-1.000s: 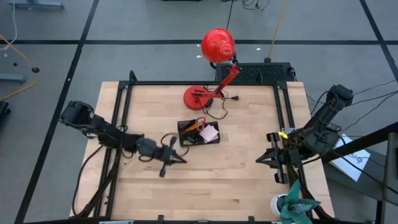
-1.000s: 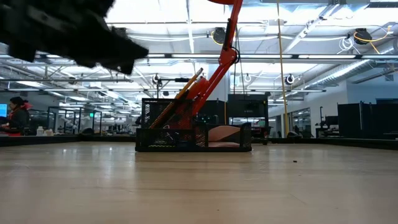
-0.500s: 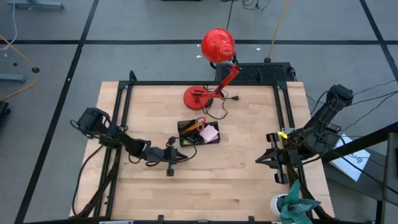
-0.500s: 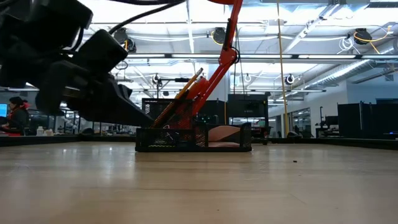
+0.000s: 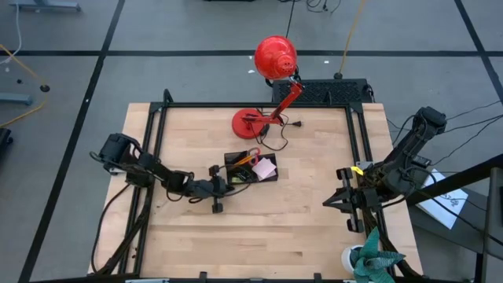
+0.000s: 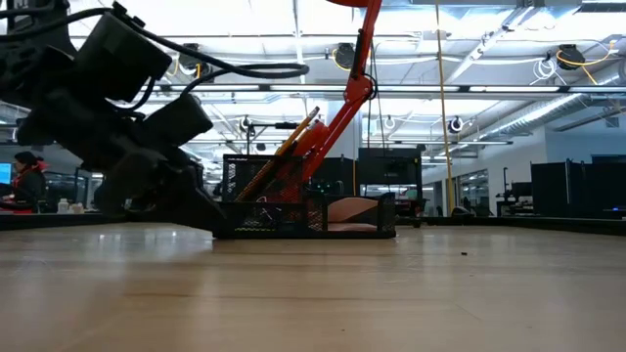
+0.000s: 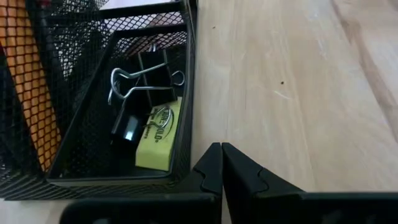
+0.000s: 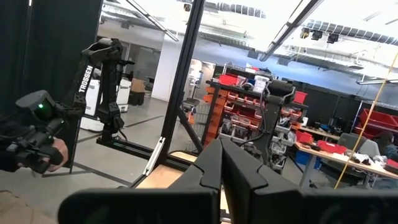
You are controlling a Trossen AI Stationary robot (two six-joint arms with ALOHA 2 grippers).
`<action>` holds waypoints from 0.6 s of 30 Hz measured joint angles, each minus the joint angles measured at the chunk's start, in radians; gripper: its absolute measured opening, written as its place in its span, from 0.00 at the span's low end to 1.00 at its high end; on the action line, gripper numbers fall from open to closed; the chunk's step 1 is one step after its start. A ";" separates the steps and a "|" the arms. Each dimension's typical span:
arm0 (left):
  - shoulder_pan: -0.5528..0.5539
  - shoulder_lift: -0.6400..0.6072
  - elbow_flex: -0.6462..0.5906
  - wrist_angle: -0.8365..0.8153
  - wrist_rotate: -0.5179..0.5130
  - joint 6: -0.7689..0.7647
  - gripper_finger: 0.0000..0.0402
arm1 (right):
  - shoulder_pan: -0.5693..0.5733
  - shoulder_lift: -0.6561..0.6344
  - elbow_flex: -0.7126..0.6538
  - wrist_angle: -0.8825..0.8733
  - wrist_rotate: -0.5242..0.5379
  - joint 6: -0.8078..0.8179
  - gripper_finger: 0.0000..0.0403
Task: Pick and place office supplies into organizer
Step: Return to Home Position
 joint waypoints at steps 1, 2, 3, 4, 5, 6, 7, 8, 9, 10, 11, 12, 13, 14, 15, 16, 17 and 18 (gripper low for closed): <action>0.002 0.000 0.000 0.000 0.000 0.003 0.02 | 0.000 0.000 0.000 0.000 0.000 0.000 0.00; 0.005 0.000 0.000 -0.001 0.000 0.007 0.02 | 0.000 0.000 0.000 0.000 0.000 -0.001 0.00; 0.008 0.000 0.000 -0.003 0.000 0.011 0.01 | 0.000 0.000 0.000 0.000 0.000 -0.001 0.00; 0.012 0.000 0.000 -0.003 0.000 0.014 0.01 | 0.000 0.000 0.000 0.000 0.000 -0.001 0.00; 0.015 0.000 0.000 -0.003 -0.001 0.015 0.01 | 0.000 0.000 0.000 0.000 0.000 -0.003 0.00; 0.018 0.000 0.000 -0.003 -0.002 0.016 0.01 | 0.000 0.000 0.000 0.000 0.000 -0.004 0.00; 0.022 0.000 0.000 -0.003 -0.003 0.018 0.02 | 0.000 0.000 0.000 0.000 0.000 -0.005 0.00; 0.026 0.000 0.000 -0.003 -0.004 0.019 0.03 | 0.000 0.000 0.000 0.000 0.000 -0.006 0.00; 0.030 0.000 0.000 -0.003 -0.003 0.019 0.03 | 0.000 0.000 0.000 0.000 0.000 -0.006 0.00; 0.034 0.000 0.000 -0.004 -0.003 0.019 0.03 | 0.000 0.000 0.000 0.000 0.000 -0.006 0.00; 0.037 0.000 0.000 -0.003 -0.003 0.019 0.03 | 0.000 0.000 0.000 0.000 0.000 -0.006 0.00; 0.039 0.000 0.000 -0.003 0.000 0.020 0.02 | 0.000 0.000 0.000 0.000 0.000 -0.006 0.00; 0.039 0.000 0.000 -0.003 0.003 0.022 0.01 | 0.000 0.000 0.000 -0.001 0.000 -0.006 0.00; 0.039 0.000 0.000 -0.002 0.009 0.024 0.01 | 0.000 0.000 0.000 -0.002 0.000 -0.006 0.00; 0.037 0.000 0.000 0.001 0.015 0.028 0.01 | 0.000 0.000 0.000 -0.006 0.000 -0.006 0.00; 0.033 0.000 0.000 0.005 0.020 0.030 0.02 | 0.000 0.000 0.000 -0.011 0.000 -0.006 0.00; 0.028 0.000 0.000 0.012 0.021 0.034 0.02 | 0.000 0.000 0.000 -0.016 0.000 -0.007 0.00; 0.020 0.000 0.000 0.025 0.021 0.043 0.03 | 0.000 0.000 0.000 -0.019 0.000 -0.007 0.00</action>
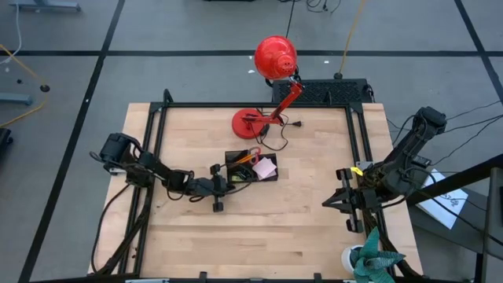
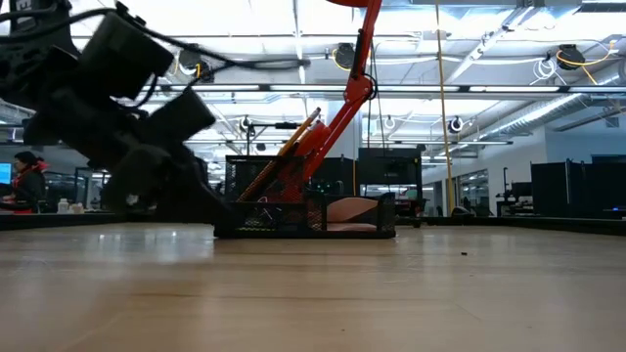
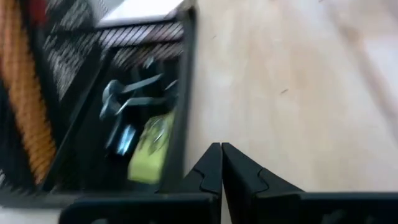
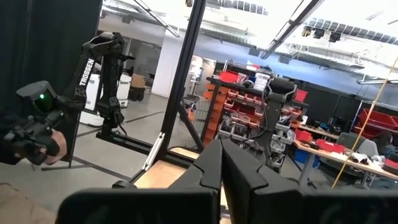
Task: Pick and place office supplies into organizer
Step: Return to Home Position
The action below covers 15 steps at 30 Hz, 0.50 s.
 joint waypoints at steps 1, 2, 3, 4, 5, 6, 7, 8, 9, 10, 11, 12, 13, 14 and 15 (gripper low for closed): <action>-0.011 0.000 0.000 0.017 0.001 0.011 0.03 | 0.000 0.000 0.000 -0.003 0.002 0.001 0.00; -0.024 -0.003 0.000 0.033 0.004 0.024 0.04 | 0.000 0.000 0.000 -0.008 0.006 0.008 0.00; -0.037 -0.014 0.000 0.037 0.012 0.041 0.04 | 0.000 0.000 0.000 -0.019 0.018 0.022 0.00; -0.049 -0.029 0.000 0.036 0.015 0.059 0.03 | 0.000 0.000 0.000 -0.033 0.045 0.034 0.00; -0.060 -0.047 0.000 0.036 0.022 0.076 0.02 | 0.000 0.000 0.000 -0.044 0.089 0.040 0.00; -0.070 -0.069 0.000 0.026 0.023 0.091 0.01 | -0.001 0.000 0.000 -0.054 0.146 0.042 0.00; -0.079 -0.098 0.000 0.005 0.024 0.108 0.01 | -0.003 0.000 0.000 -0.066 0.203 0.042 0.00; -0.087 -0.131 0.000 -0.014 0.023 0.131 0.01 | -0.008 -0.003 0.000 -0.087 0.246 0.041 0.00; -0.093 -0.171 0.000 -0.029 0.019 0.156 0.02 | -0.015 -0.011 0.000 -0.121 0.267 0.041 0.00; -0.100 -0.216 0.000 -0.055 0.004 0.182 0.02 | -0.019 -0.025 -0.005 -0.150 0.262 0.049 0.00; -0.106 -0.264 0.000 -0.093 -0.017 0.207 0.02 | -0.024 -0.043 -0.014 -0.165 0.245 0.061 0.00; -0.112 -0.322 0.000 -0.145 -0.045 0.229 0.01 | -0.027 -0.067 -0.029 -0.163 0.224 0.074 0.00; -0.117 -0.376 0.000 -0.201 -0.068 0.241 0.01 | -0.028 -0.094 -0.046 -0.158 0.209 0.084 0.00; -0.121 -0.430 0.000 -0.250 -0.084 0.249 0.01 | -0.028 -0.122 -0.067 -0.157 0.212 0.088 0.00; -0.122 -0.490 0.000 -0.295 -0.093 0.253 0.01 | -0.028 -0.154 -0.096 -0.158 0.220 0.093 0.00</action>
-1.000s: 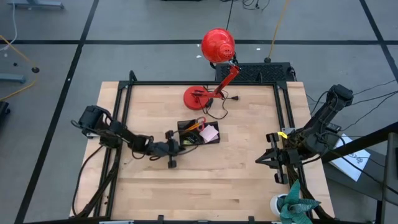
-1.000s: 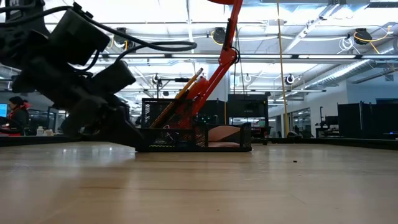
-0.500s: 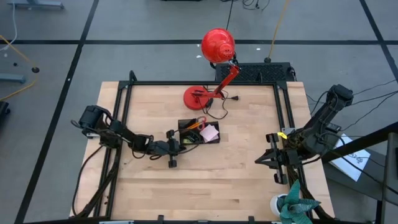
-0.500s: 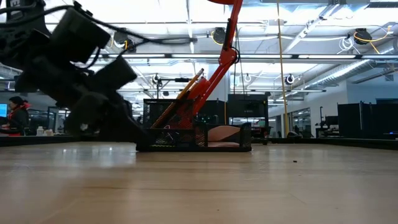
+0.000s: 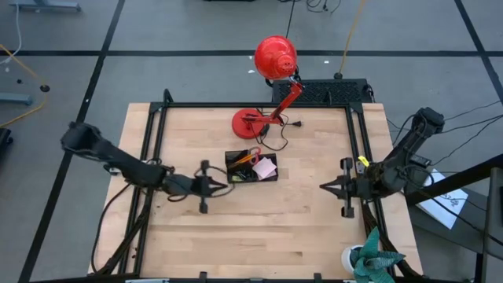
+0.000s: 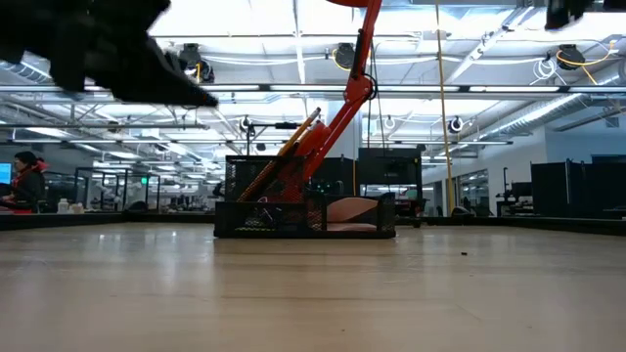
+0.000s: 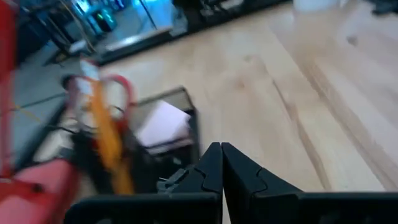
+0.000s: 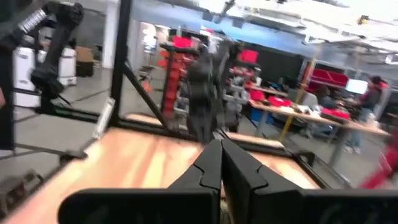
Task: Pick and place office supplies into organizer
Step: Return to Home Position
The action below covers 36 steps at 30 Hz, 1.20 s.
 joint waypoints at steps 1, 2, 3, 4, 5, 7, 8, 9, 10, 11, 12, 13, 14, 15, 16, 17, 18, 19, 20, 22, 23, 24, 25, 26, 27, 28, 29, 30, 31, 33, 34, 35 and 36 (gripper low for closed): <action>0.000 -0.054 0.000 -0.039 -0.006 0.009 0.01 | 0.000 -0.032 -0.031 -0.001 0.013 0.004 0.00; 0.000 -0.105 0.000 -0.069 -0.009 0.020 0.01 | -0.003 -0.067 -0.063 -0.002 0.018 0.006 0.00; -0.001 -0.152 0.000 -0.089 -0.009 0.032 0.01 | -0.008 -0.104 -0.093 -0.003 0.014 0.010 0.00; 0.000 -0.192 0.000 -0.107 -0.007 0.046 0.01 | -0.016 -0.137 -0.116 0.000 0.001 0.015 0.00; 0.004 -0.228 0.000 -0.125 -0.003 0.061 0.01 | -0.023 -0.167 -0.137 -0.001 -0.014 0.019 0.00; 0.026 -0.278 0.000 -0.137 0.002 0.086 0.01 | -0.041 -0.216 -0.167 -0.017 -0.013 0.028 0.00; 0.041 -0.298 0.000 -0.146 0.007 0.094 0.01 | -0.051 -0.240 -0.179 -0.034 -0.011 0.031 0.00; 0.057 -0.311 0.000 -0.152 0.015 0.103 0.01 | -0.063 -0.262 -0.187 -0.063 -0.012 0.035 0.00; 0.073 -0.319 0.000 -0.150 0.030 0.111 0.01 | -0.077 -0.284 -0.192 -0.090 -0.018 0.041 0.00; 0.090 -0.327 0.000 -0.150 0.051 0.116 0.01 | -0.091 -0.309 -0.193 -0.122 -0.034 0.050 0.00; 0.107 -0.334 0.000 -0.151 0.076 0.120 0.01 | -0.107 -0.333 -0.193 -0.159 -0.058 0.063 0.00; 0.124 -0.336 0.000 -0.147 0.099 0.120 0.01 | -0.127 -0.357 -0.193 -0.193 -0.088 0.076 0.00; 0.138 -0.338 0.000 -0.144 0.116 0.120 0.01 | -0.148 -0.380 -0.193 -0.224 -0.116 0.094 0.00; 0.151 -0.338 0.000 -0.144 0.131 0.121 0.01 | -0.170 -0.402 -0.193 -0.257 -0.148 0.111 0.00; 0.163 -0.338 0.000 -0.144 0.148 0.123 0.01 | -0.192 -0.422 -0.193 -0.287 -0.176 0.126 0.00; 0.173 -0.338 0.000 -0.142 0.164 0.124 0.01 | -0.214 -0.441 -0.193 -0.316 -0.201 0.141 0.00; 0.183 -0.338 0.000 -0.141 0.182 0.126 0.00 | -0.237 -0.456 -0.193 -0.348 -0.223 0.156 0.00; 0.191 -0.338 0.000 -0.139 0.197 0.127 0.01 | -0.261 -0.470 -0.193 -0.380 -0.246 0.171 0.00; 0.197 -0.338 0.000 -0.137 0.205 0.127 0.01 | -0.283 -0.483 -0.193 -0.412 -0.270 0.186 0.00; 0.202 -0.338 0.000 -0.120 0.208 0.140 0.01 | -0.326 -0.507 -0.193 -0.461 -0.304 0.213 0.00; 0.202 -0.339 0.000 -0.103 0.208 0.151 0.01 | -0.344 -0.517 -0.193 -0.470 -0.309 0.218 0.00; 0.202 -0.343 0.000 -0.086 0.207 0.164 0.00 | -0.361 -0.528 -0.193 -0.472 -0.327 0.219 0.00; 0.203 -0.349 0.000 -0.073 0.207 0.180 0.01 | -0.377 -0.540 -0.193 -0.471 -0.346 0.213 0.00; 0.206 -0.356 0.000 -0.061 0.207 0.195 0.01 | -0.393 -0.551 -0.193 -0.470 -0.377 0.204 0.00; 0.214 -0.361 0.000 -0.054 0.208 0.207 0.01 | -0.410 -0.562 -0.193 -0.472 -0.412 0.198 0.00; 0.228 -0.367 0.000 -0.055 0.220 0.209 0.01 | -0.430 -0.573 -0.193 -0.476 -0.453 0.191 0.00; 0.247 -0.372 0.000 -0.057 0.241 0.207 0.01 | -0.451 -0.579 -0.193 -0.481 -0.489 0.188 0.00; 0.269 -0.372 0.000 -0.056 0.274 0.199 0.00 | -0.474 -0.585 -0.193 -0.486 -0.516 0.190 0.00; 0.296 -0.370 0.000 -0.049 0.306 0.187 0.00 | -0.501 -0.588 -0.193 -0.494 -0.529 0.198 0.00; 0.355 -0.358 -0.021 0.007 0.367 0.145 0.01 | -0.559 -0.589 -0.193 -0.514 -0.540 0.217 0.00; 0.386 -0.348 -0.039 0.050 0.393 0.124 0.01 | -0.589 -0.589 -0.193 -0.527 -0.548 0.229 0.00; 0.414 -0.343 -0.063 0.100 0.423 0.104 0.01 | -0.618 -0.589 -0.193 -0.537 -0.566 0.242 0.00; 0.436 -0.343 -0.087 0.145 0.449 0.082 0.01 | -0.646 -0.589 -0.193 -0.542 -0.591 0.251 0.00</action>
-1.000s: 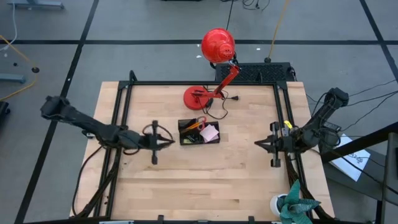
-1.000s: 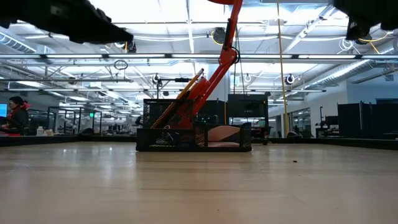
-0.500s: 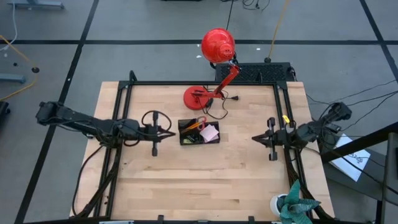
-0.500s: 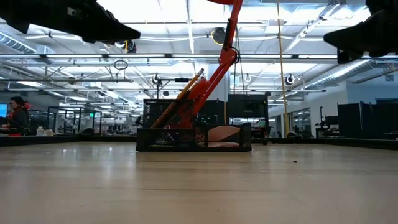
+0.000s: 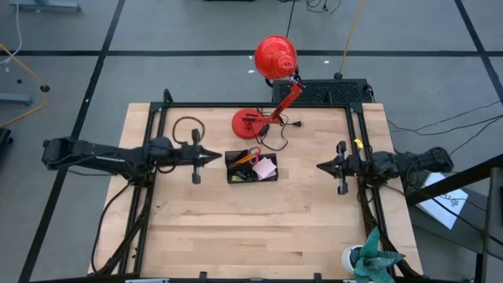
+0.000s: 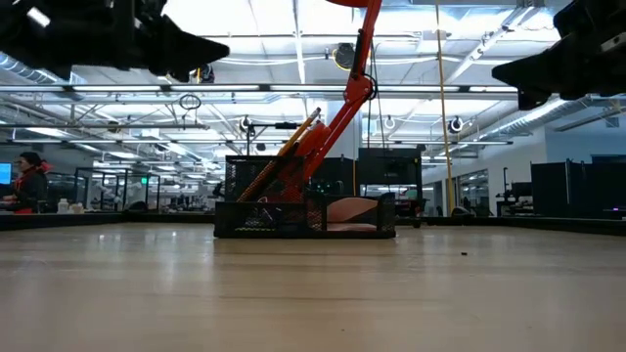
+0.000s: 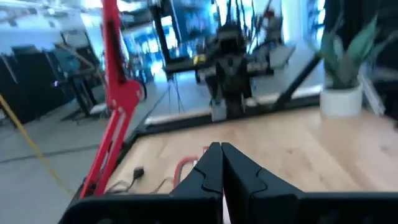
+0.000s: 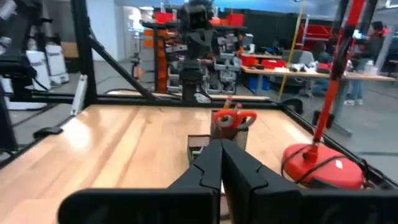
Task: Pick and place office supplies into organizer
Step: Return to Home Position
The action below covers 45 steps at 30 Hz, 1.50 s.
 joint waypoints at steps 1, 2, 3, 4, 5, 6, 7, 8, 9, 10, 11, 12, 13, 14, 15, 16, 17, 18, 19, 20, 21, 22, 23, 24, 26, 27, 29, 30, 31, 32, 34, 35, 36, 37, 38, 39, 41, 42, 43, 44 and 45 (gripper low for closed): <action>0.017 -0.003 -0.021 0.046 0.019 -0.013 0.00 | -0.022 -0.001 0.000 0.001 -0.031 0.005 0.00; 0.024 -0.015 -0.044 0.086 0.022 -0.026 0.00 | -0.041 -0.007 0.000 0.001 -0.066 0.008 0.00; 0.025 -0.037 -0.068 0.106 0.018 -0.034 0.01 | -0.057 -0.015 0.000 0.000 -0.094 0.012 0.00; 0.023 -0.064 -0.091 0.114 0.004 -0.035 0.01 | -0.070 -0.021 0.000 0.002 -0.104 0.019 0.00; 0.017 -0.093 -0.115 0.114 -0.013 -0.035 0.00 | -0.079 -0.029 0.000 -0.005 -0.104 0.023 0.00; 0.008 -0.128 -0.140 0.108 -0.027 -0.035 0.00 | -0.087 -0.040 0.000 -0.017 -0.105 0.024 0.00; -0.004 -0.166 -0.162 0.097 -0.046 -0.037 0.00 | -0.093 -0.043 0.000 -0.023 -0.103 0.025 0.00; -0.019 -0.208 -0.183 0.082 -0.069 -0.042 0.00 | -0.094 -0.042 0.000 -0.024 -0.104 0.028 0.00; -0.035 -0.251 -0.199 0.058 -0.097 -0.043 0.00 | -0.095 -0.042 0.000 -0.027 -0.105 0.031 0.00; -0.055 -0.291 -0.210 0.028 -0.126 -0.044 0.00 | -0.094 -0.041 0.000 -0.025 -0.105 0.035 0.00; -0.076 -0.331 -0.214 -0.013 -0.157 -0.044 0.00 | -0.093 -0.041 0.000 -0.023 -0.105 0.035 0.00; -0.099 -0.370 -0.214 -0.071 -0.194 -0.044 0.00 | -0.093 -0.041 0.000 -0.022 -0.105 0.034 0.00; -0.123 -0.405 -0.214 -0.126 -0.231 -0.044 0.00 | -0.093 -0.041 0.000 -0.020 -0.103 0.029 0.00; -0.147 -0.436 -0.212 -0.177 -0.264 -0.043 0.00 | -0.093 -0.041 0.001 -0.019 -0.101 0.024 0.00; -0.170 -0.465 -0.210 -0.220 -0.289 -0.036 0.00 | -0.093 -0.041 0.003 -0.018 -0.102 0.016 0.00; -0.195 -0.496 -0.209 -0.257 -0.310 -0.022 0.00 | -0.093 -0.041 0.007 -0.014 -0.103 0.008 0.00; -0.217 -0.530 -0.209 -0.293 -0.327 -0.004 0.00 | -0.093 -0.041 0.010 -0.004 -0.104 0.002 0.00; -0.238 -0.558 -0.209 -0.320 -0.349 0.008 0.00 | -0.093 -0.042 0.013 0.000 -0.104 -0.002 0.00; -0.254 -0.583 -0.210 -0.335 -0.376 0.023 0.00 | -0.093 -0.042 0.014 0.001 -0.104 -0.009 0.00; -0.269 -0.608 -0.215 -0.345 -0.405 0.033 0.00 | -0.093 -0.042 0.014 -0.002 -0.104 -0.017 0.00; -0.279 -0.633 -0.221 -0.354 -0.425 0.042 0.00 | -0.093 -0.042 0.014 -0.003 -0.104 -0.022 0.00; -0.289 -0.657 -0.227 -0.369 -0.433 0.051 0.00 | -0.093 -0.042 0.014 0.000 -0.104 -0.023 0.00; -0.298 -0.681 -0.235 -0.380 -0.434 0.056 0.00 | -0.093 -0.042 0.015 0.004 -0.105 -0.023 0.00; -0.305 -0.704 -0.246 -0.387 -0.436 0.059 0.00 | -0.093 -0.042 0.015 0.010 -0.105 -0.023 0.00; -0.317 -0.750 -0.267 -0.390 -0.446 0.061 0.00 | -0.093 -0.042 0.016 0.017 -0.127 -0.023 0.00; -0.321 -0.772 -0.277 -0.402 -0.458 0.061 0.00 | -0.093 -0.042 0.016 0.021 -0.141 -0.023 0.00; -0.329 -0.811 -0.297 -0.433 -0.481 0.054 0.00 | -0.092 -0.042 0.016 0.032 -0.169 -0.022 0.00; -0.333 -0.829 -0.307 -0.445 -0.488 0.051 0.00 | -0.092 -0.042 0.016 0.035 -0.181 -0.021 0.00; -0.336 -0.845 -0.307 -0.462 -0.493 0.045 0.00 | -0.092 -0.042 0.016 0.036 -0.183 -0.021 0.00; -0.339 -0.859 -0.307 -0.473 -0.494 0.040 0.00 | -0.092 -0.042 0.016 0.035 -0.183 -0.020 0.00; -0.344 -0.879 -0.306 -0.489 -0.497 0.034 0.00 | -0.092 -0.042 0.016 0.035 -0.182 -0.019 0.00; -0.346 -0.887 -0.306 -0.491 -0.497 0.033 0.00 | -0.092 -0.042 0.016 0.036 -0.182 -0.019 0.00; -0.348 -0.893 -0.306 -0.490 -0.497 0.033 0.00 | -0.092 -0.042 0.016 0.036 -0.183 -0.019 0.00; -0.350 -0.896 -0.306 -0.489 -0.497 0.033 0.00 | -0.092 -0.042 0.016 0.036 -0.183 -0.020 0.00; -0.350 -0.896 -0.306 -0.490 -0.497 0.033 0.00 | -0.092 -0.042 0.016 0.036 -0.184 -0.020 0.00; -0.350 -0.895 -0.306 -0.491 -0.497 0.033 0.00 | -0.092 -0.042 0.016 0.036 -0.183 -0.018 0.00; -0.350 -0.896 -0.306 -0.491 -0.497 0.028 0.00 | -0.092 -0.042 0.016 0.036 -0.184 -0.009 0.00; -0.350 -0.895 -0.306 -0.495 -0.496 0.023 0.00 | -0.092 -0.042 0.016 0.038 -0.183 -0.005 0.00; -0.350 -0.895 -0.306 -0.500 -0.496 0.016 0.00 | -0.092 -0.042 0.016 0.043 -0.184 -0.002 0.00; -0.350 -0.895 -0.306 -0.503 -0.495 0.008 0.00 | -0.092 -0.042 0.016 0.048 -0.183 0.001 0.00; -0.350 -0.895 -0.306 -0.505 -0.494 0.001 0.00 | -0.092 -0.042 0.016 0.049 -0.183 0.000 0.00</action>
